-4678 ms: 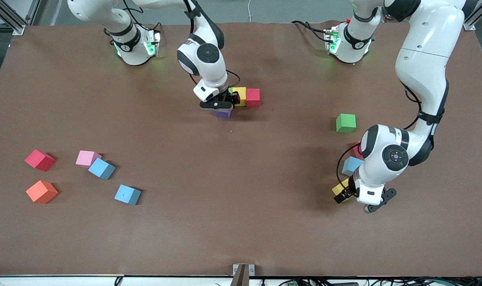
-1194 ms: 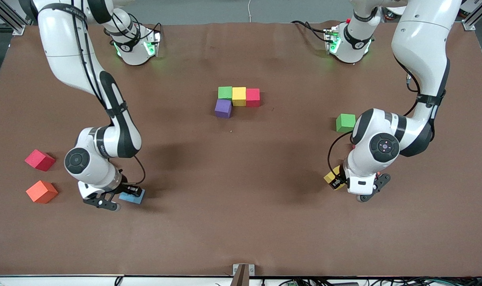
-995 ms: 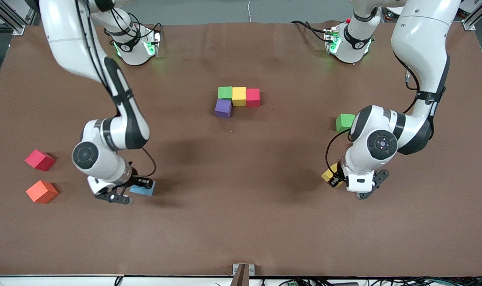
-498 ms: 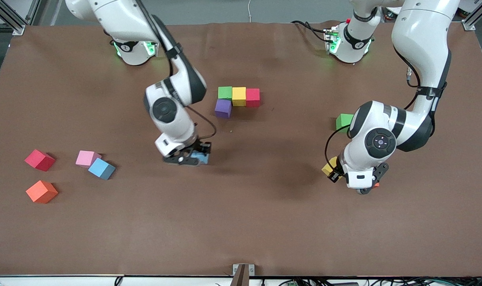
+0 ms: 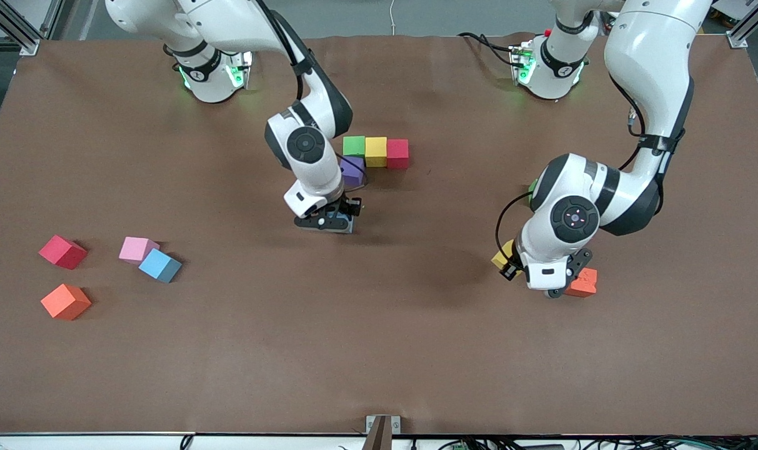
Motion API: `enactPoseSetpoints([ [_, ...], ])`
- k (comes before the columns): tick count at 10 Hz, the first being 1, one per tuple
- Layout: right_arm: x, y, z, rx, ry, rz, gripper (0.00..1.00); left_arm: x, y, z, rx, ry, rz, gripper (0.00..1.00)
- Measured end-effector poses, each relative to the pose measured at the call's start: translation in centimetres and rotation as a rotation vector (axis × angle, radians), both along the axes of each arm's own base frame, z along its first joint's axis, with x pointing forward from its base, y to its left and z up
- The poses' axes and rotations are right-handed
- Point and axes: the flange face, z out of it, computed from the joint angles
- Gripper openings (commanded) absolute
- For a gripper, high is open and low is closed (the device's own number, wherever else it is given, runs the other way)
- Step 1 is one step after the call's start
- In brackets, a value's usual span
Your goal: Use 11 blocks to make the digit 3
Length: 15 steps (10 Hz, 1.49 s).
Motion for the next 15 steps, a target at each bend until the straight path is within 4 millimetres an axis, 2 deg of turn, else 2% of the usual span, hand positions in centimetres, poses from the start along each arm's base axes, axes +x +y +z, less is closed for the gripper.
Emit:
enactPoseSetpoints([
  [2,-2.7,1.6,-1.0,-0.013,0.012,0.02,0.01,-0.5,-1.2,0.1,-0.004,0.001,0.052,0.07],
  [4,-3.9,2.2,-1.5,-0.023,0.02,0.032,0.02,-1.5,-3.2,0.0,-0.002,0.005,0.106,0.07],
  [7,-4.8,2.2,-1.2,-0.025,0.023,0.042,0.02,-4.8,-9.0,-0.5,0.018,0.008,0.2,0.07],
  [9,-5.5,2.2,-0.3,-0.017,0.023,0.048,0.02,-6.5,-11.7,-1.1,0.03,0.012,0.244,0.07],
  [12,-7.3,2.4,-1.0,-0.032,0.036,0.065,0.02,-8.3,-14.3,-2.3,0.048,0.02,0.325,0.07],
  [15,-7.6,2.2,-1.3,-0.04,0.039,0.067,0.04,-9.3,-15.9,-3.2,0.064,0.021,0.445,0.07],
])
